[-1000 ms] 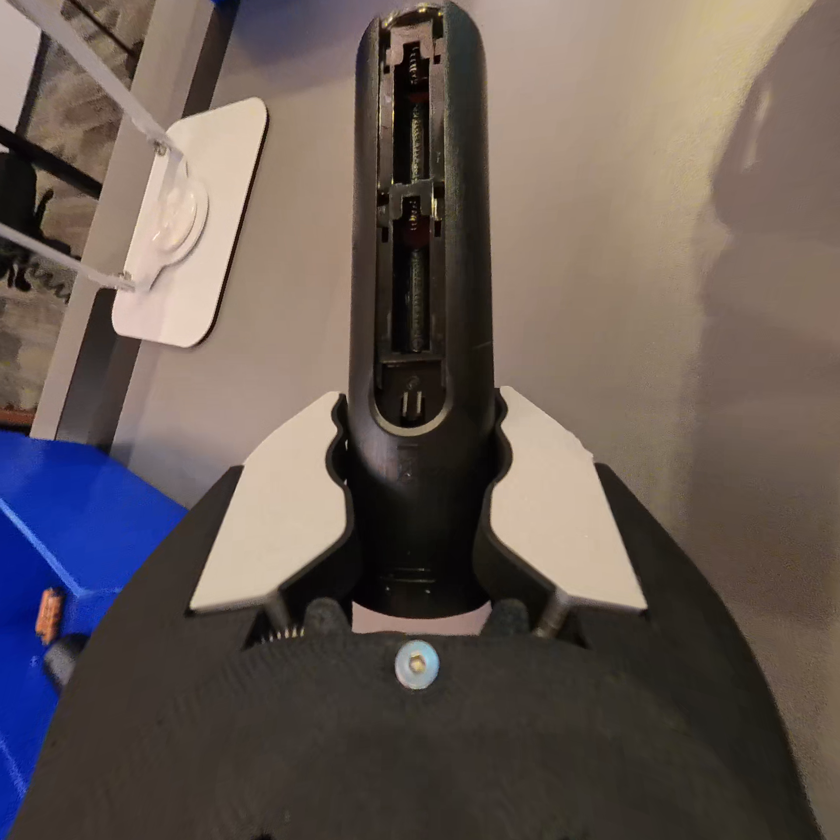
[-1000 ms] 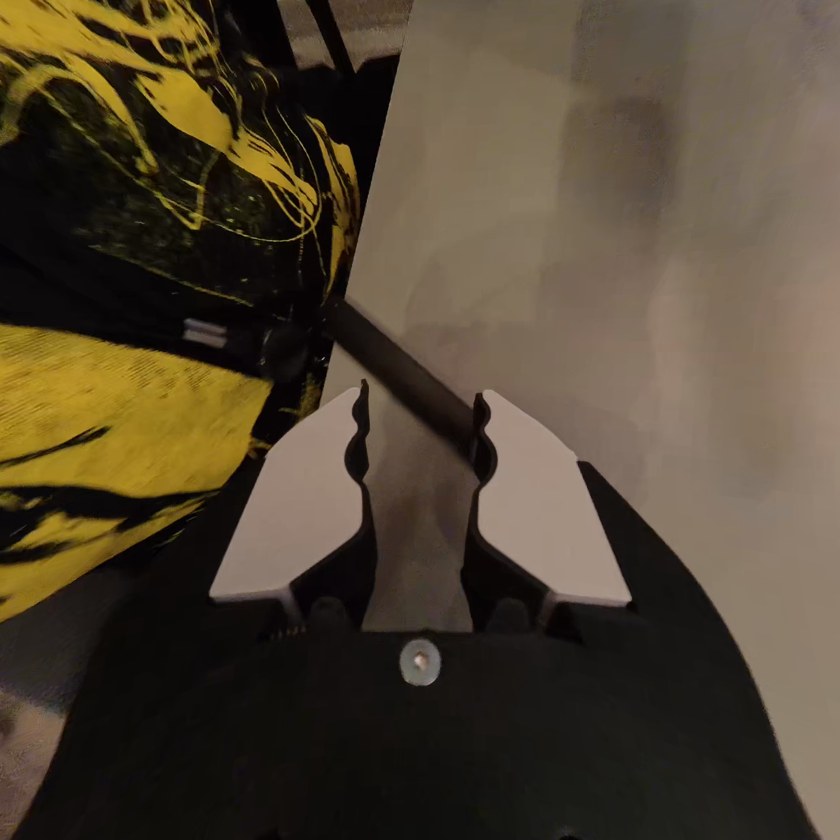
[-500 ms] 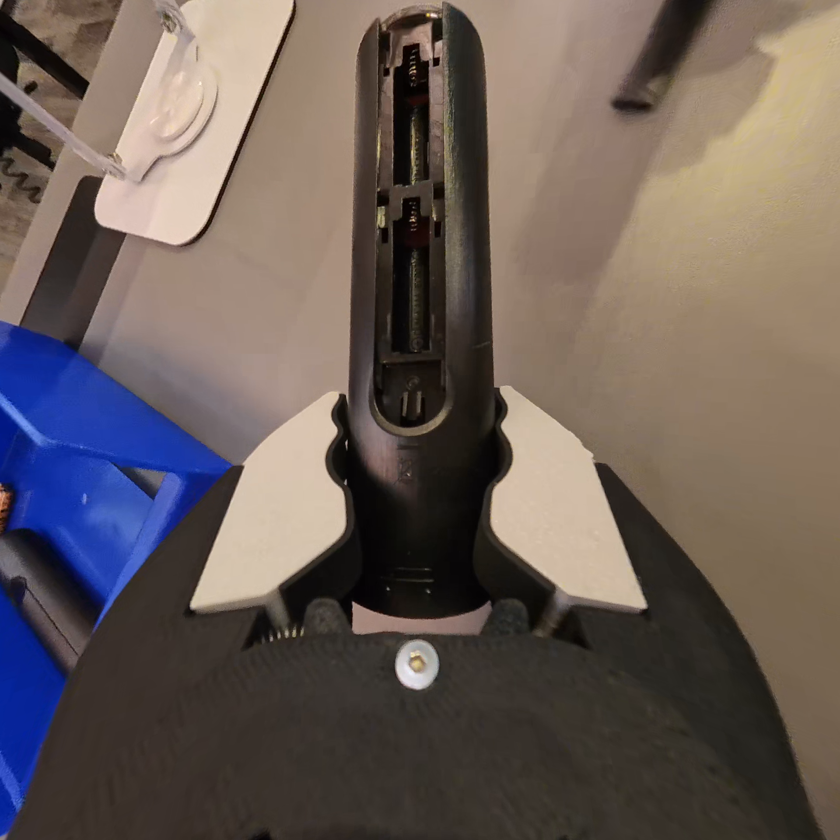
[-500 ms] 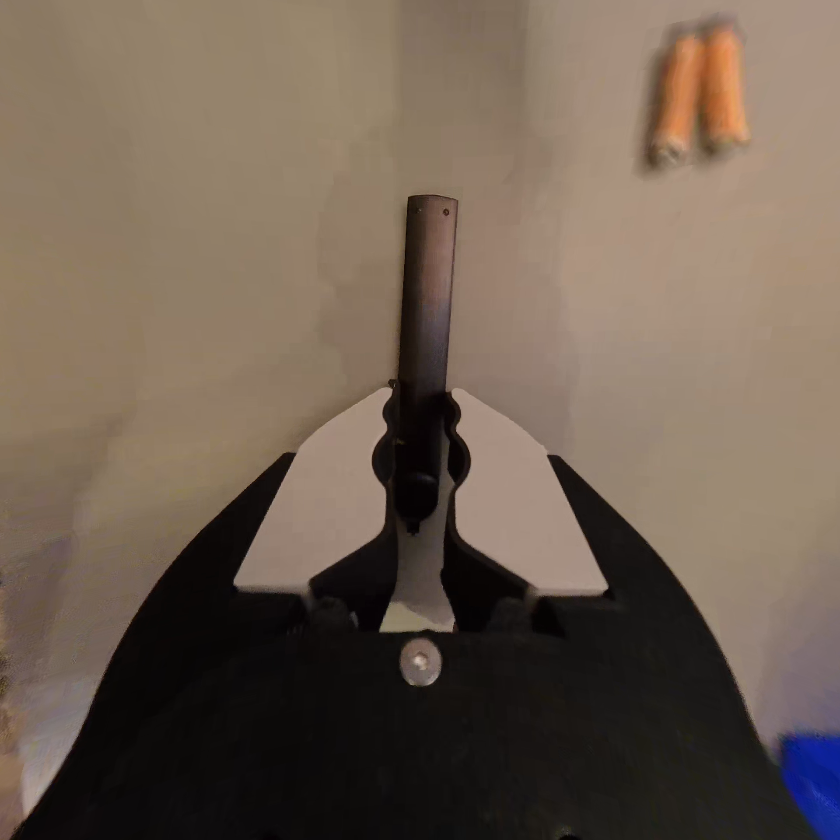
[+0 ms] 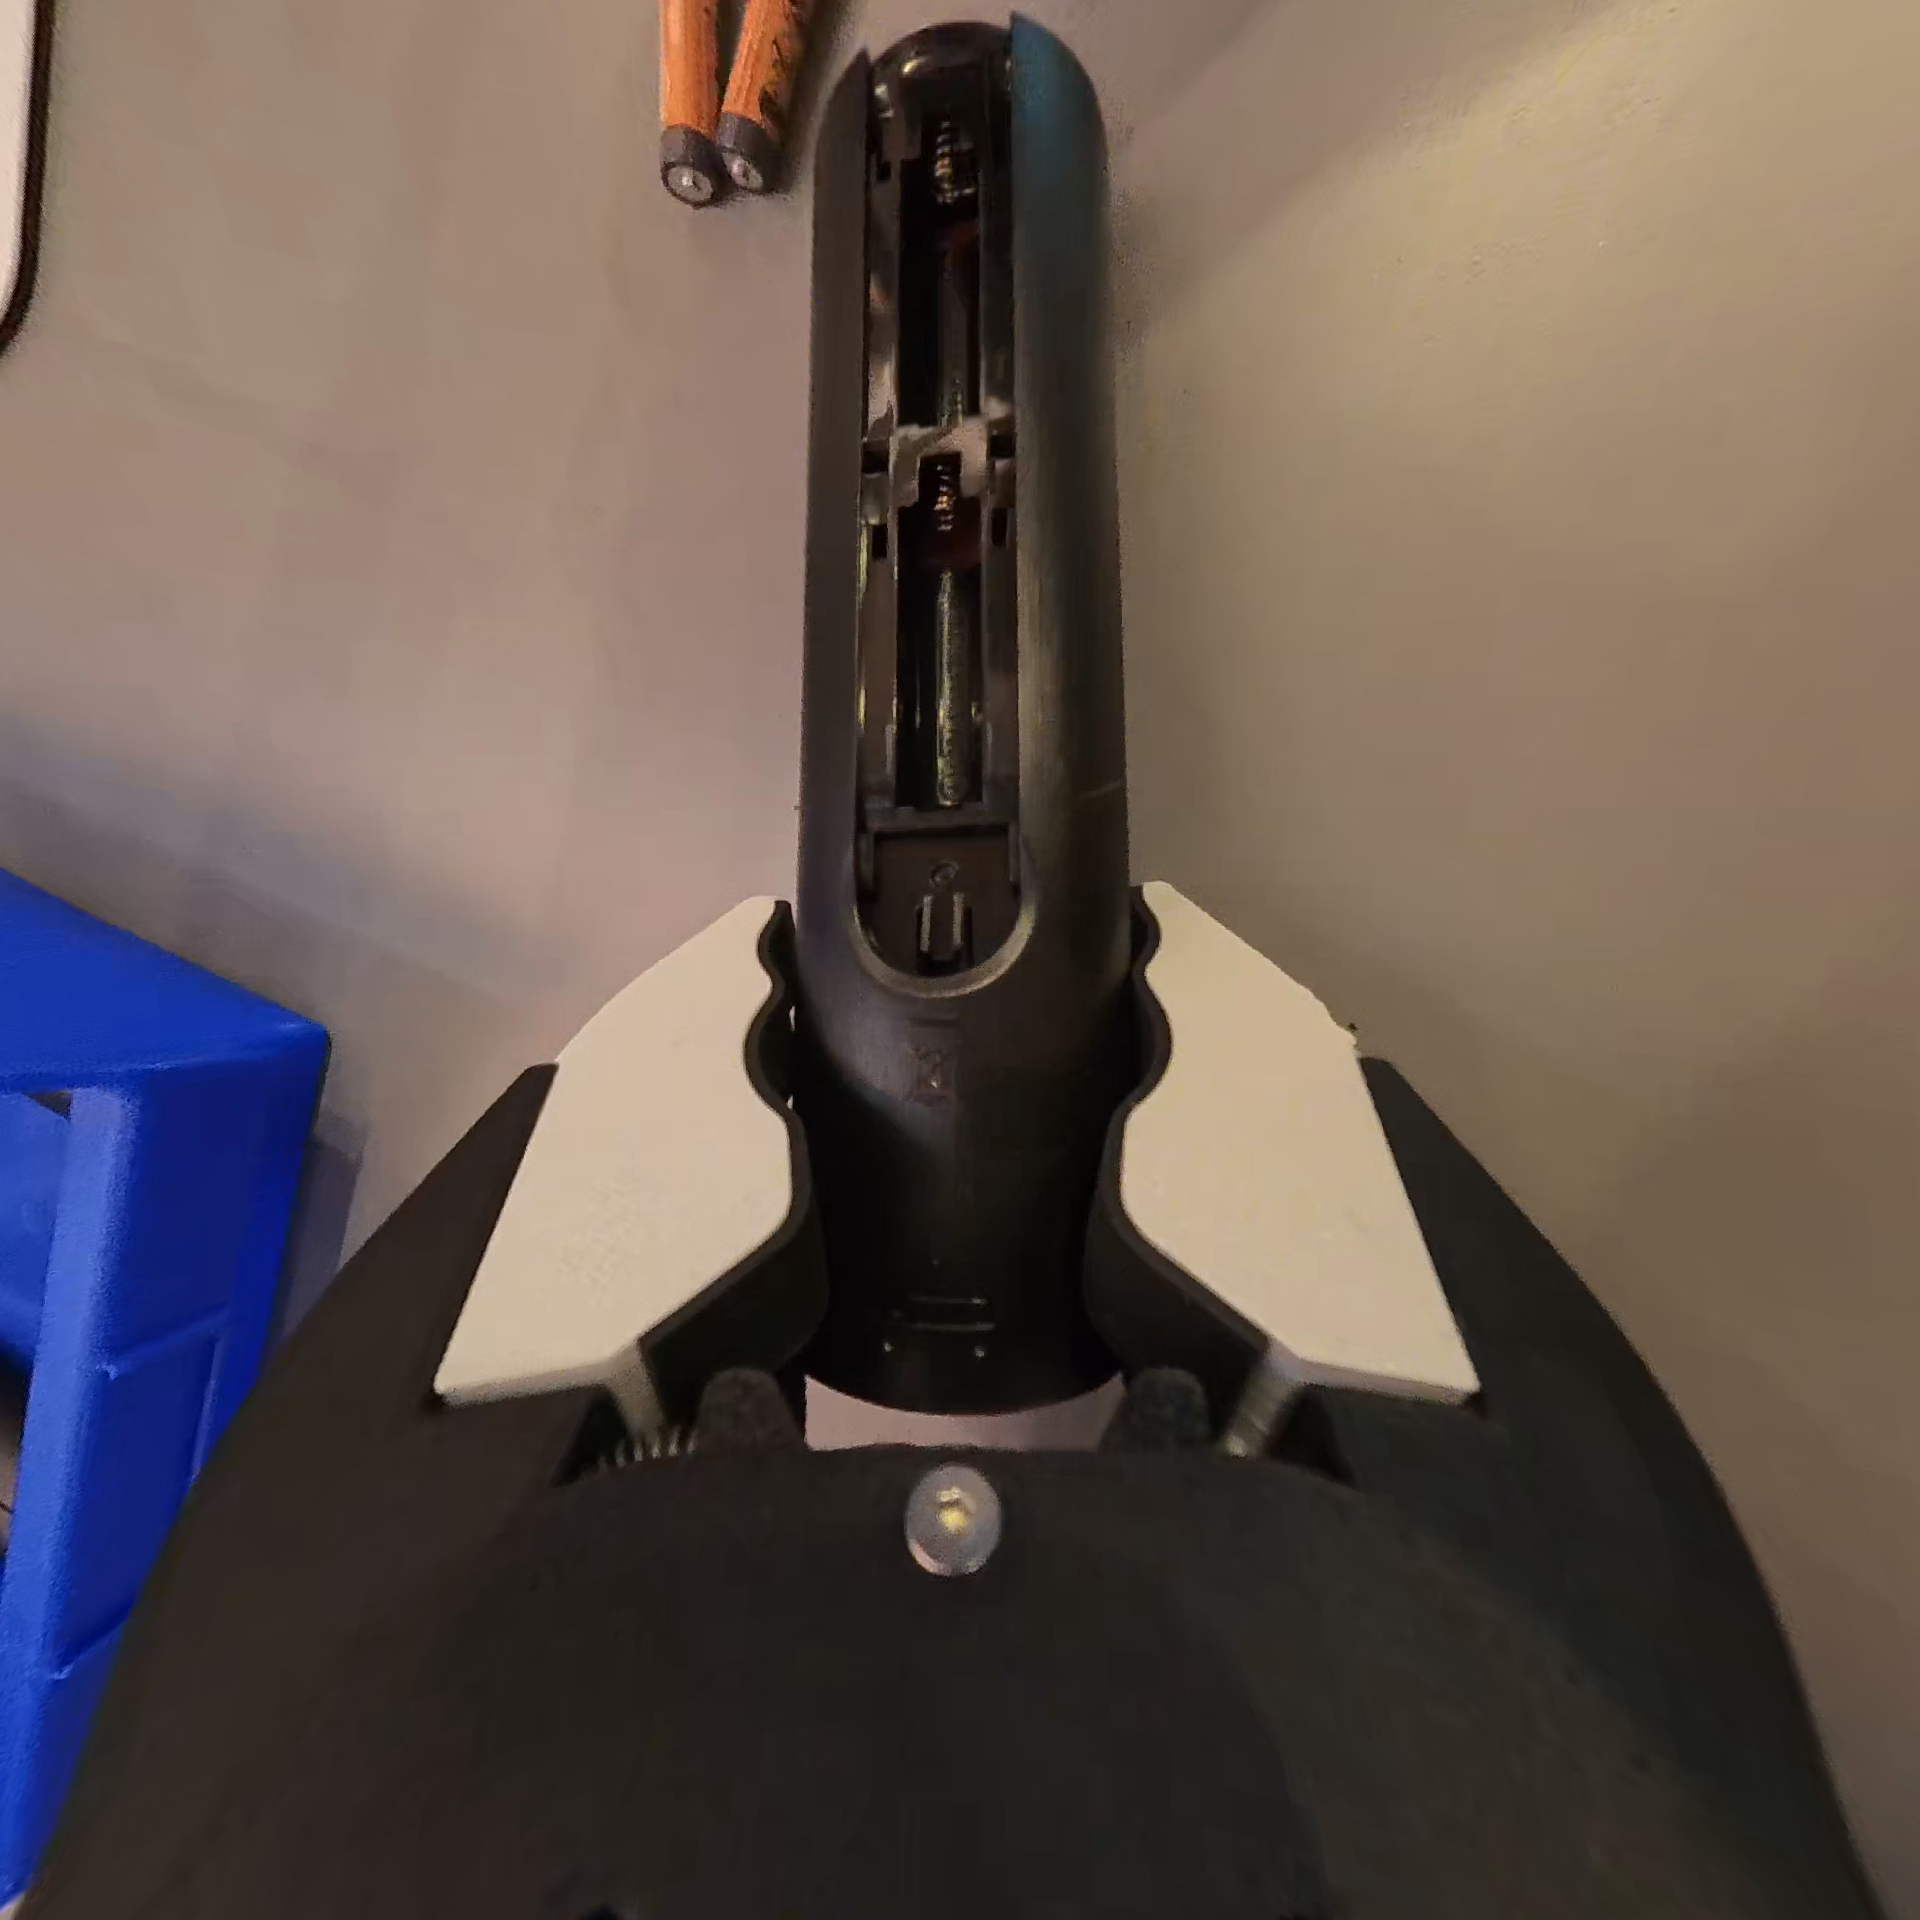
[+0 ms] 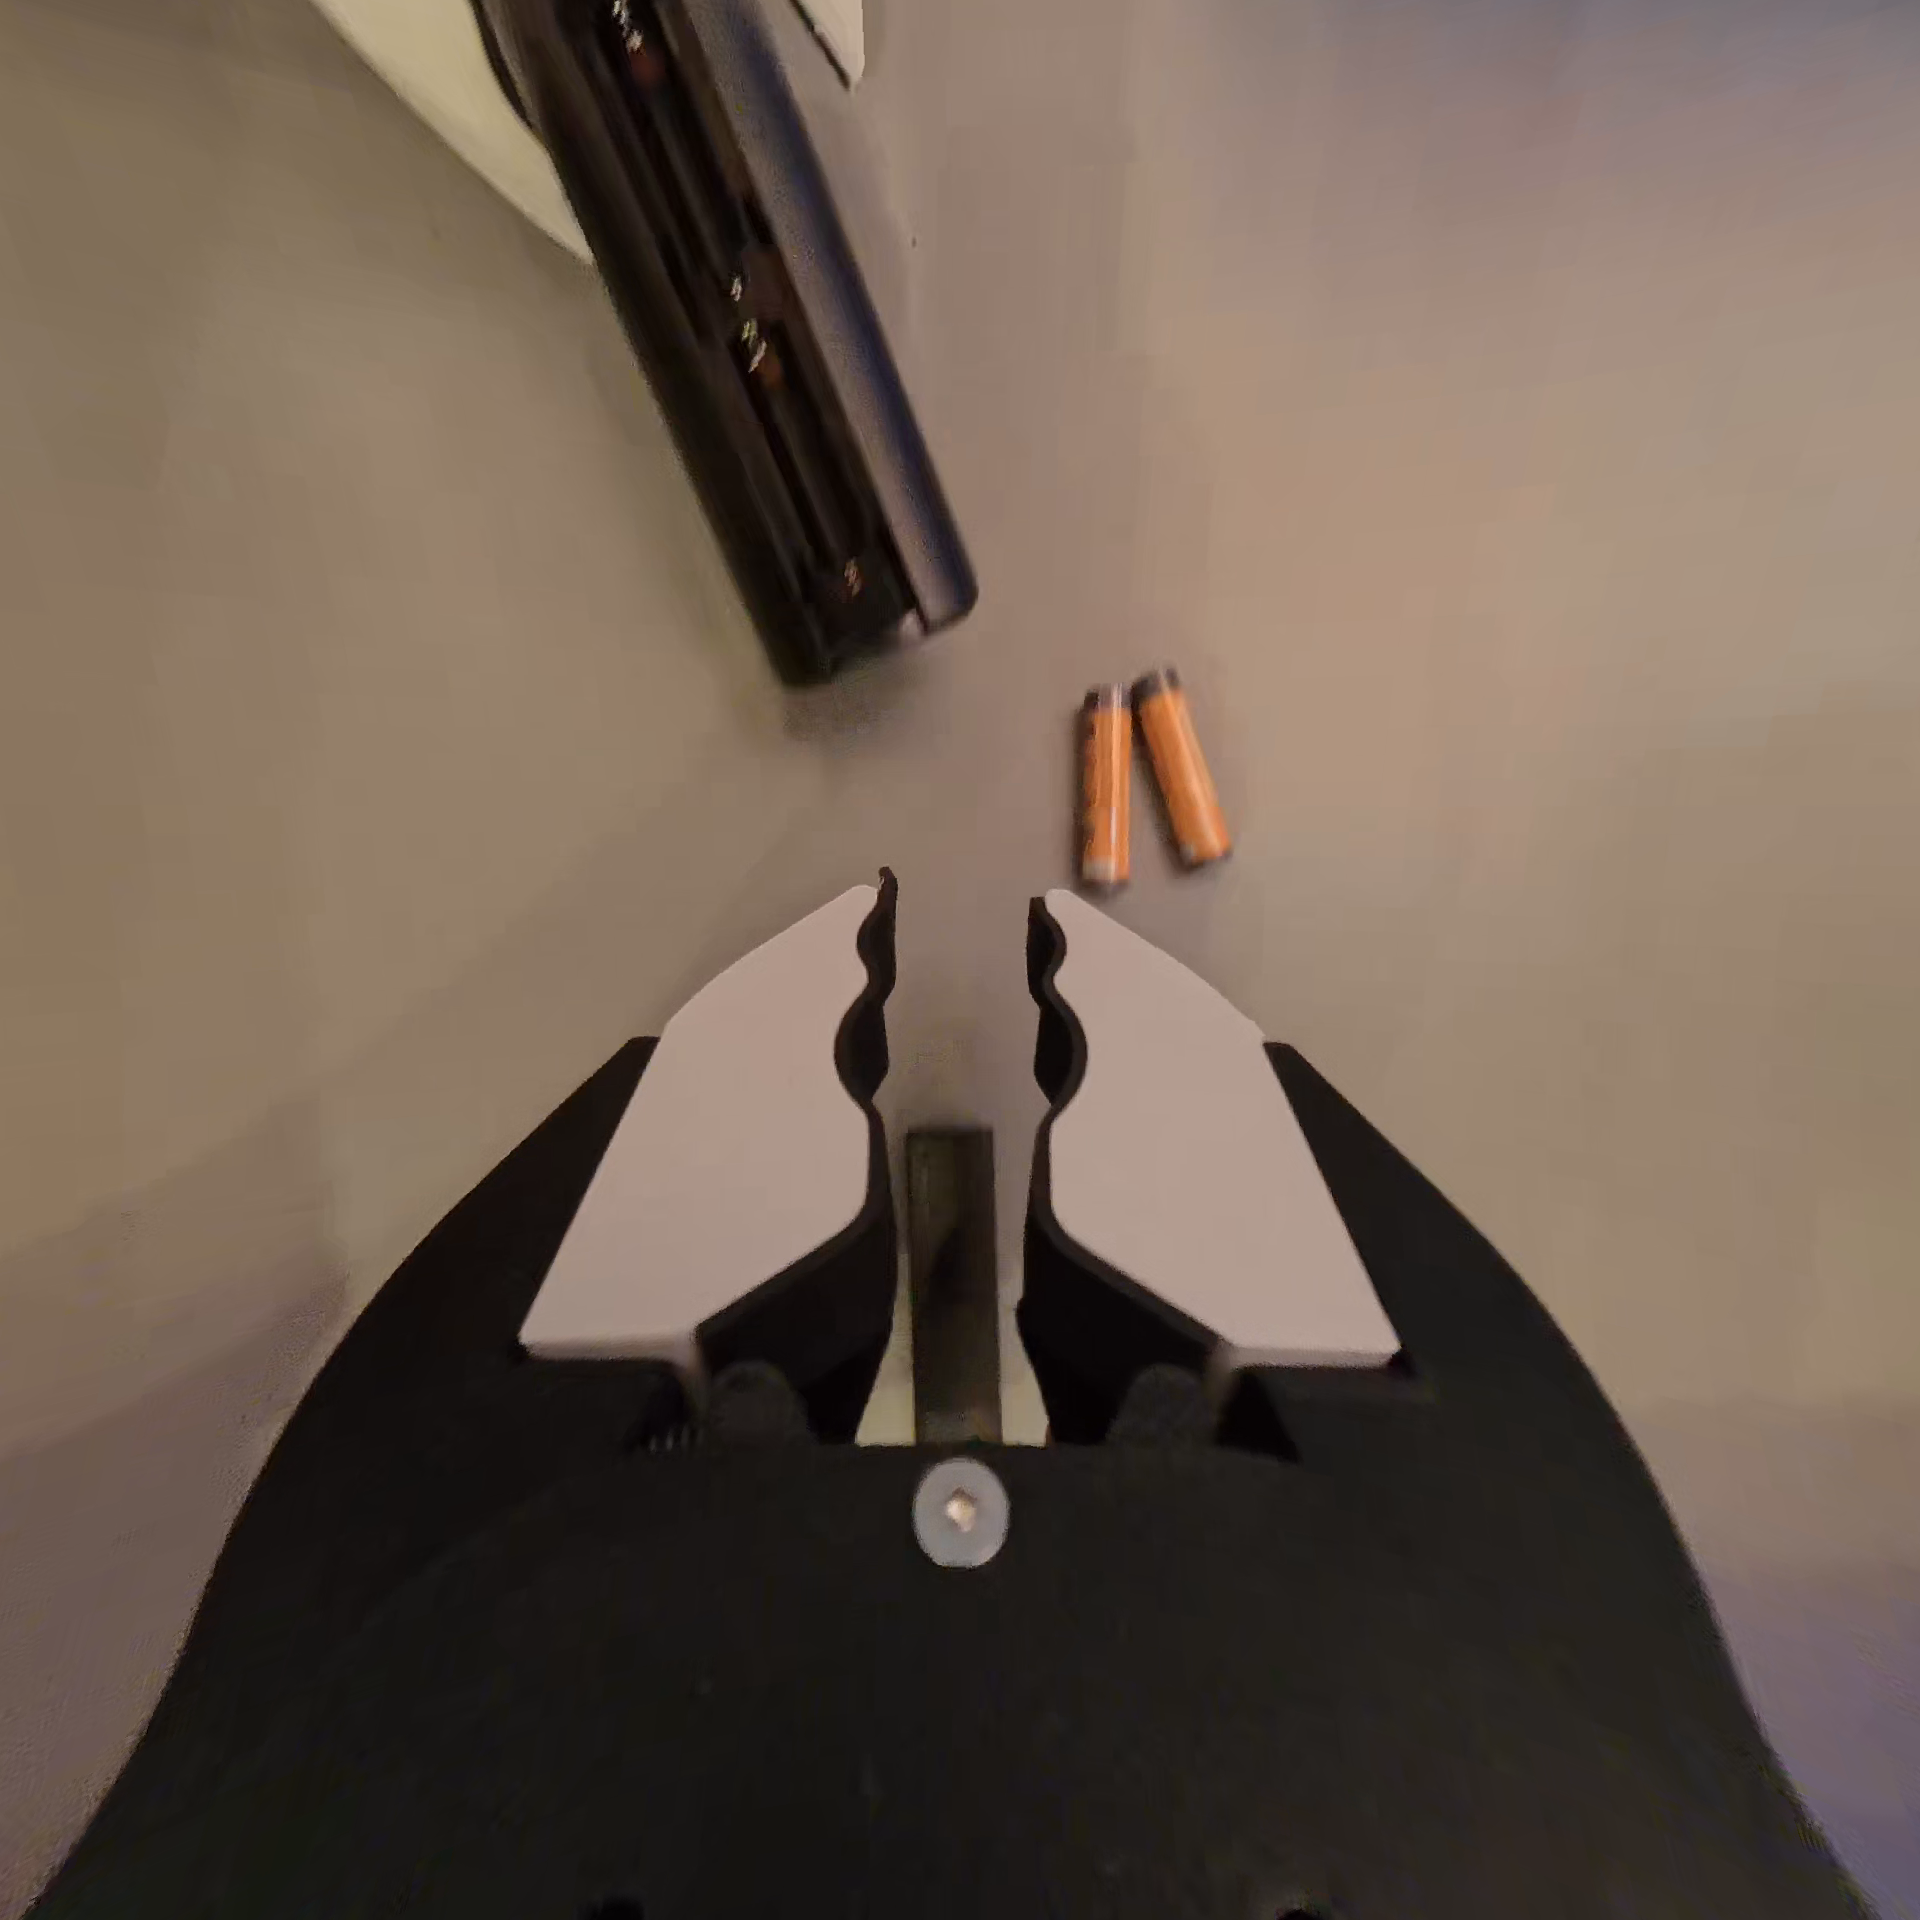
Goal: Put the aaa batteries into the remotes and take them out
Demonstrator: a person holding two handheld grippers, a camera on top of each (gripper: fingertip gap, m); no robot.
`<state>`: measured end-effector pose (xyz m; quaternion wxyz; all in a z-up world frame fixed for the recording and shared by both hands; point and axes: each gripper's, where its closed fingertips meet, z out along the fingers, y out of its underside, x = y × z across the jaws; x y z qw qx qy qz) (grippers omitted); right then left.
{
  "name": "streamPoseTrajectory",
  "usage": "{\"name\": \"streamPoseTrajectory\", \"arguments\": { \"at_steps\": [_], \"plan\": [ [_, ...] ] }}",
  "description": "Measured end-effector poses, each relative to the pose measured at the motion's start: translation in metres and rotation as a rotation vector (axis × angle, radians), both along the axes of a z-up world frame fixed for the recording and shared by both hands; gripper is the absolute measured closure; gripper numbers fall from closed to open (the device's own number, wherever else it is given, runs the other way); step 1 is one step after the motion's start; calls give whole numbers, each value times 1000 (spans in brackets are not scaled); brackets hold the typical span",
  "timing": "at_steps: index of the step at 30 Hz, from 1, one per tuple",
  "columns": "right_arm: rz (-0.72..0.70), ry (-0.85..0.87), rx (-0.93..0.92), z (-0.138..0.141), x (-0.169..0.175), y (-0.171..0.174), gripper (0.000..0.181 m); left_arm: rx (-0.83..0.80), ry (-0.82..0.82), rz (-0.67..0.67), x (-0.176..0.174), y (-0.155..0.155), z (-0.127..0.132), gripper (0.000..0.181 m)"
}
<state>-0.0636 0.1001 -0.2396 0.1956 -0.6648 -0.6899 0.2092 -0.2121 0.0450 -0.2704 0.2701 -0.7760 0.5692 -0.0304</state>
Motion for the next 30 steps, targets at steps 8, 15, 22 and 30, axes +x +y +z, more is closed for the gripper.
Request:
{"name": "streamPoseTrajectory", "arguments": {
  "at_steps": [8, 15, 22, 30],
  "plan": [
    [40, -138, -24, -26, -34, 19, 165, -41, 30, -39, -4, 0, -1, 121],
    [55, -150, -72, -35, -35, 19, 172, -60, 44, -76, -3, 2, -1, 121],
    [91, 300, -304, 20, -67, -14, 173, -109, 26, -100, -1, 2, -3, 121],
    [152, 548, -379, 38, -118, -49, 173, -139, 42, -127, 3, 5, -4, 121]
  ]
}}
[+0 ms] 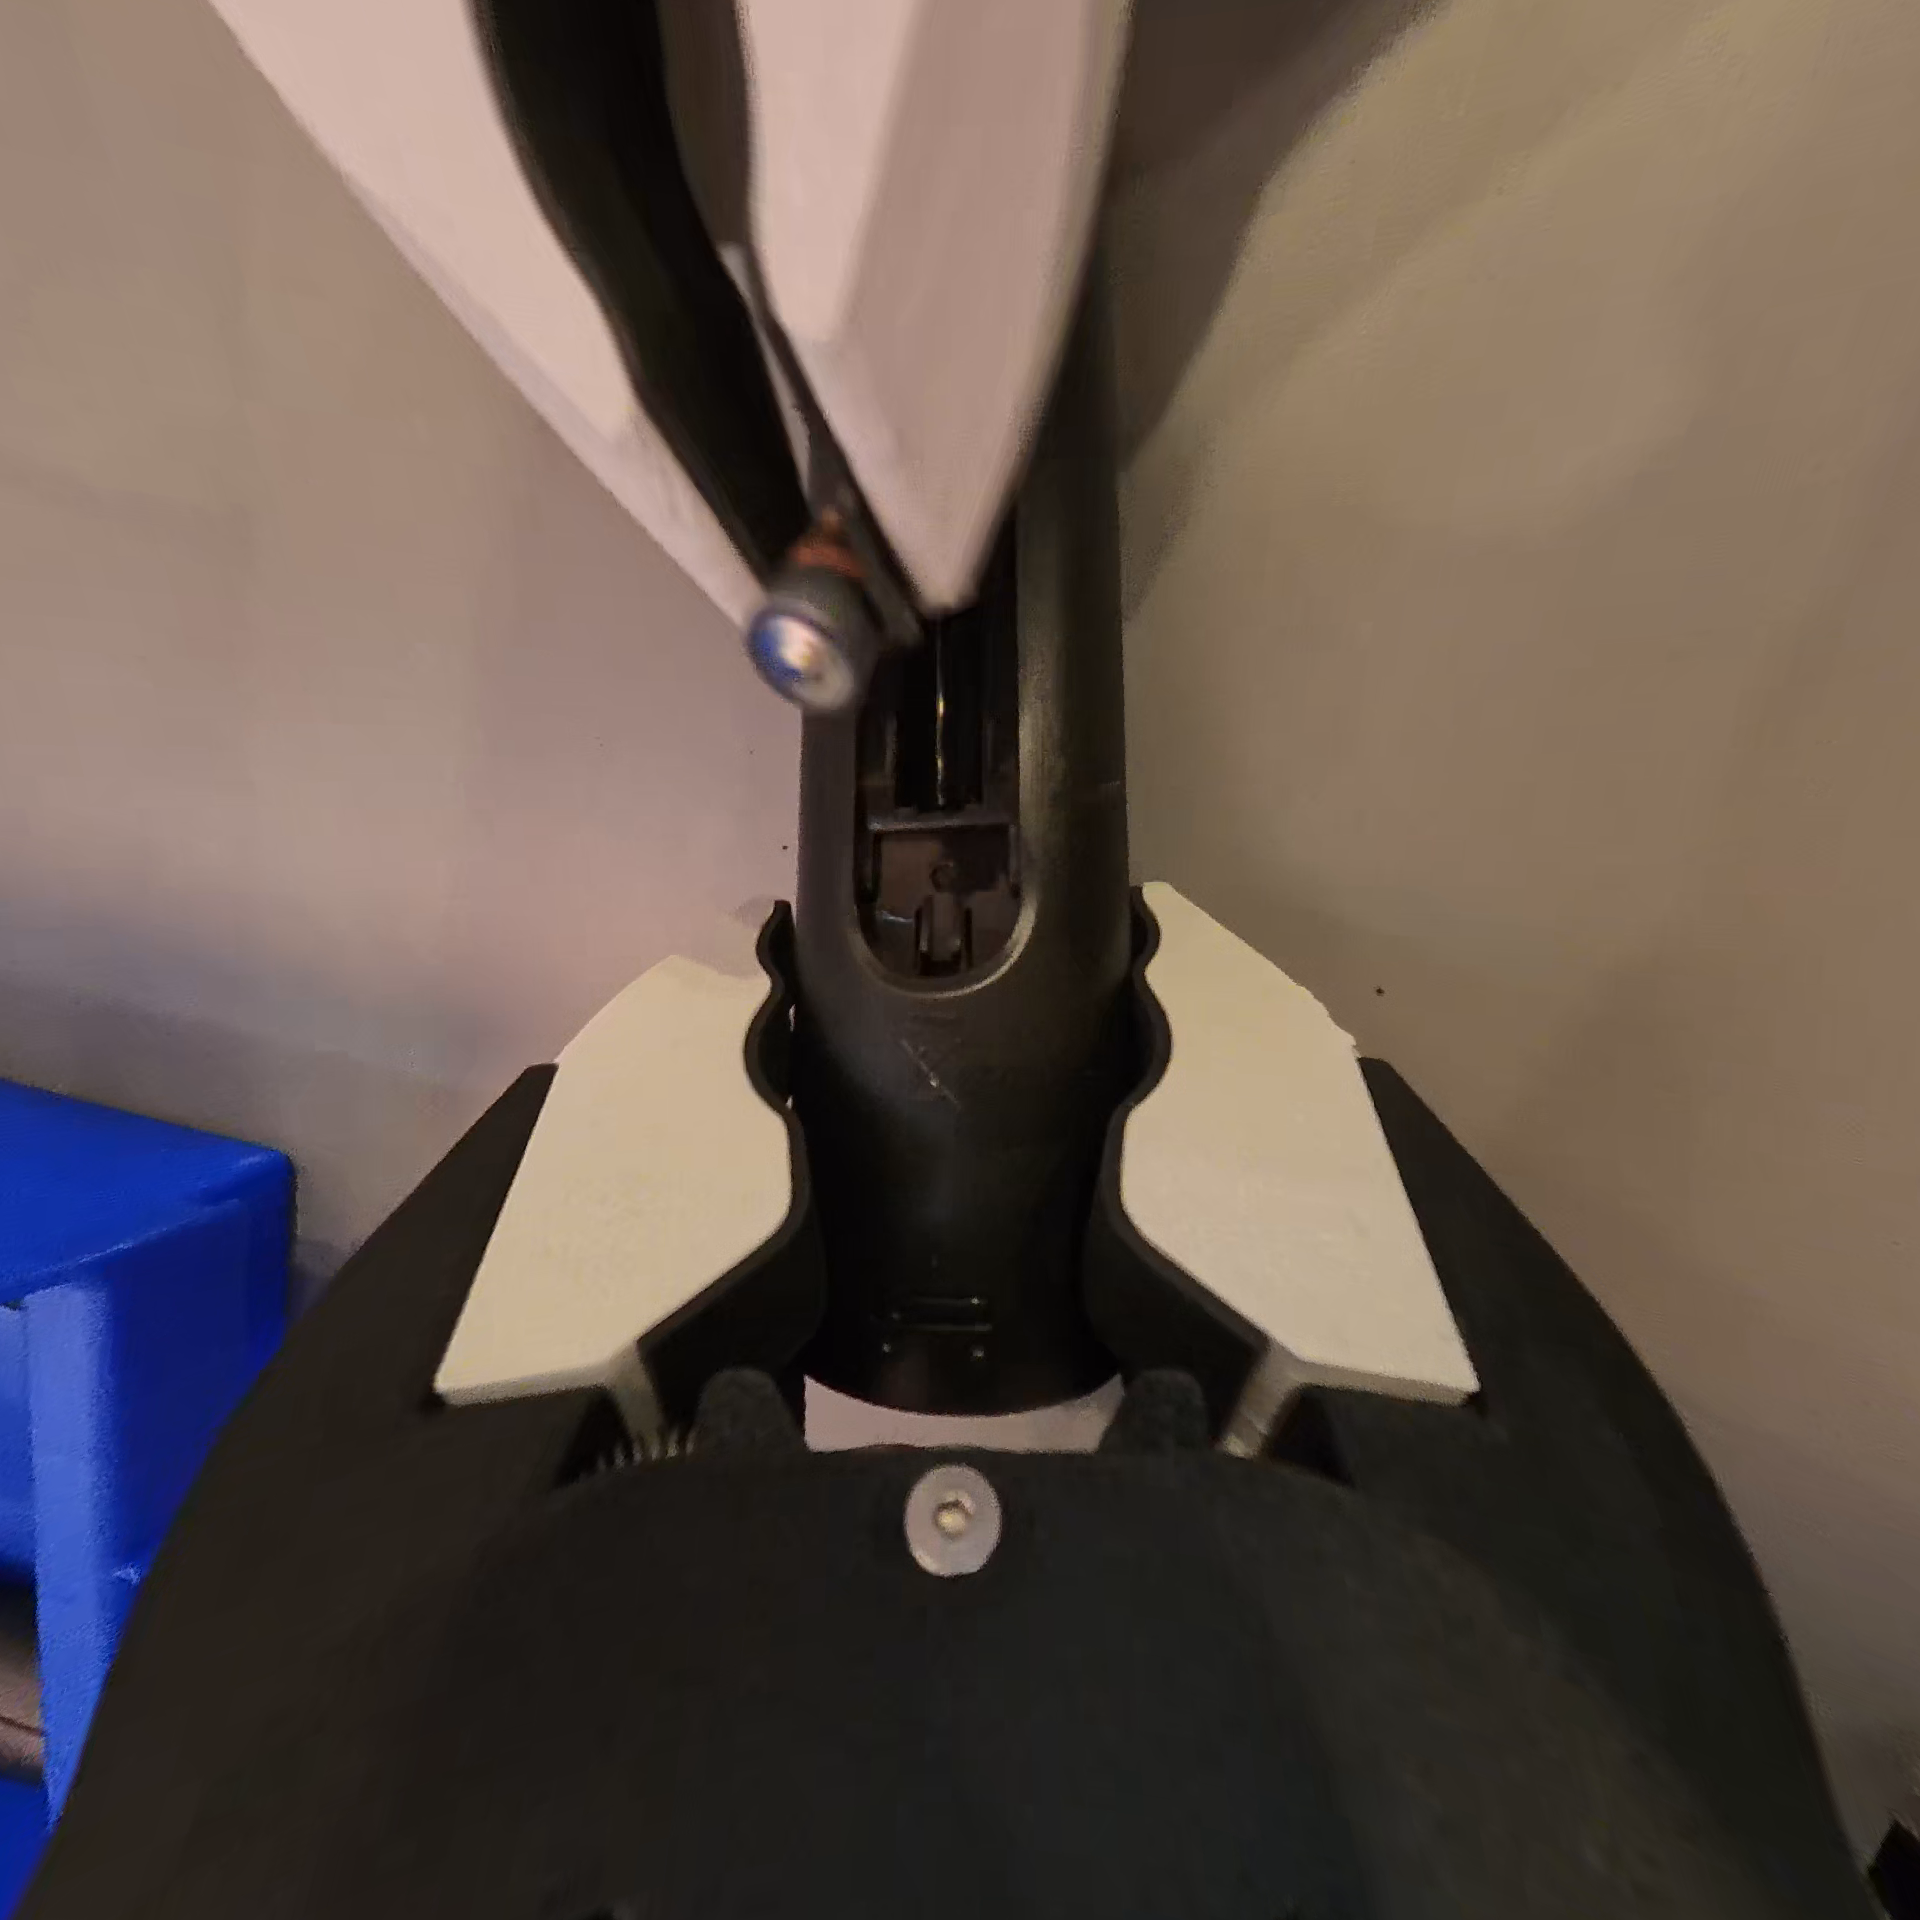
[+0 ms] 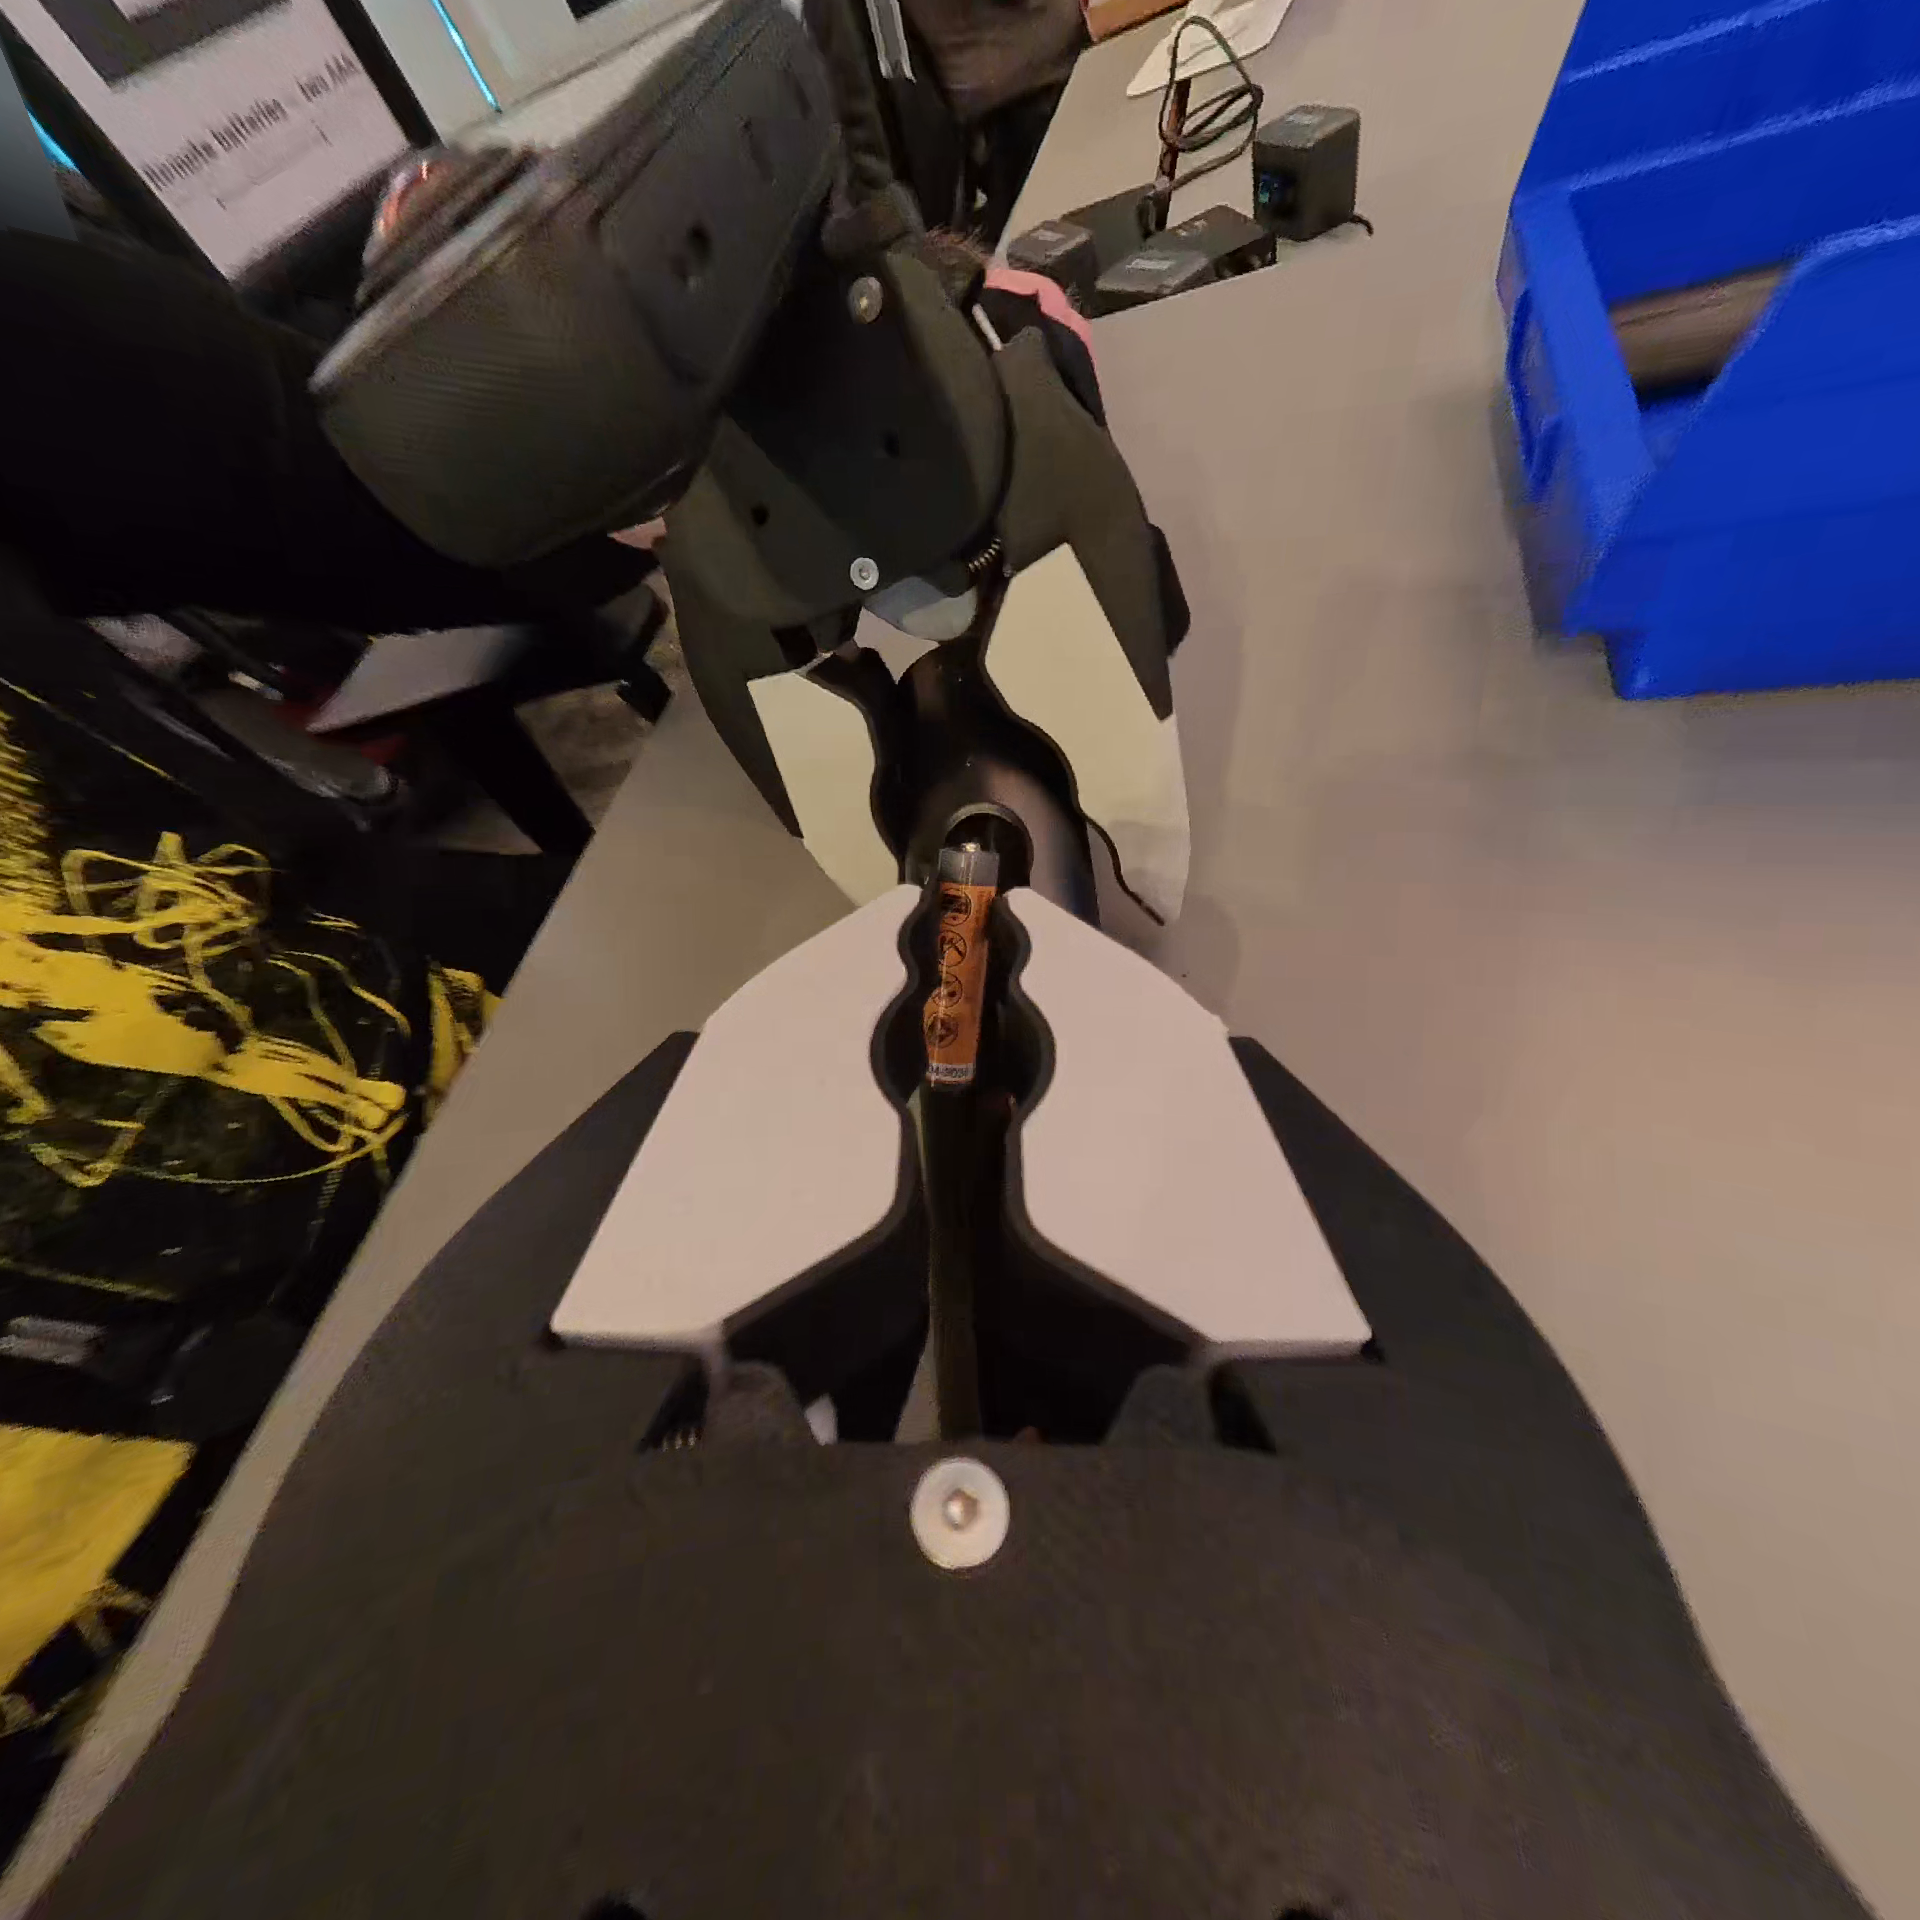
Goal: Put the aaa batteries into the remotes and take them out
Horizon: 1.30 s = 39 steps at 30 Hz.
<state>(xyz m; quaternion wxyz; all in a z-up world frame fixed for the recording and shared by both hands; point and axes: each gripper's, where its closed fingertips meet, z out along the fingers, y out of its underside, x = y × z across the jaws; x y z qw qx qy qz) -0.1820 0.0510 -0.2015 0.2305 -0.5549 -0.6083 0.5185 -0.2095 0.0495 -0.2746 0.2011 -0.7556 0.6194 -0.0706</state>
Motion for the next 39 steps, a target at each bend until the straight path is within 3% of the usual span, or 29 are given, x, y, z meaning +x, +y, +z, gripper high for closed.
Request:
{"name": "streamPoseTrajectory", "arguments": {
  "at_steps": [19, 23, 29, 33, 39],
  "plan": [
    [85, -36, 259, -27, -7, -4, 173, 4, 6, -45, -1, 1, -1, 121],
    [76, -92, 238, -26, 0, 3, 155, 26, 24, -42, -4, 4, 0, 121],
    [66, -186, -134, -12, -7, 2, 128, 66, 55, -70, 0, 6, 4, 121],
    [93, -266, -320, -16, -11, 2, 135, 143, 87, -98, 3, 12, 11, 121],
    [121, -330, -358, -22, -6, 1, 145, 226, 172, -147, 4, 15, 15, 121]
  ]
}}
